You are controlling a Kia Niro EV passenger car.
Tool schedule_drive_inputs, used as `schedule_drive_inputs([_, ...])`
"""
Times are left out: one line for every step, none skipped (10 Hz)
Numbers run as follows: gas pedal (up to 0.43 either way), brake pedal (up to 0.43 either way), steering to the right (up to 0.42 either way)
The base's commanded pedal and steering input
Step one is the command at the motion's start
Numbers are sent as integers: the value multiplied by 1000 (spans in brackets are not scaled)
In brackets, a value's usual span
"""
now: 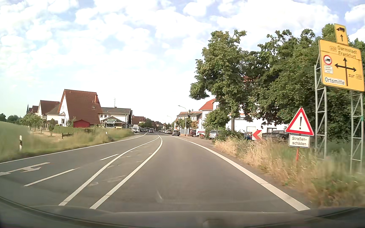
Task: Follow the waypoints while adhering to traffic rules and regulations
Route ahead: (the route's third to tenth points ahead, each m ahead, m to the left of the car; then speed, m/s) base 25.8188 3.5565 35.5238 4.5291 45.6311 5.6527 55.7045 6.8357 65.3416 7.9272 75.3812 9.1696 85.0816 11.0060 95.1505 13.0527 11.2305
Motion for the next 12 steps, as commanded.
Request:
schedule_drive_inputs([39,24,-13])
schedule_drive_inputs([39,30,-15])
schedule_drive_inputs([39,24,-15])
schedule_drive_inputs([39,24,-15])
schedule_drive_inputs([39,24,-18])
schedule_drive_inputs([39,24,-19])
schedule_drive_inputs([39,24,-19])
schedule_drive_inputs([39,30,-19])
schedule_drive_inputs([39,24,-19])
schedule_drive_inputs([39,24,-19])
schedule_drive_inputs([39,30,-19])
schedule_drive_inputs([39,30,-19])
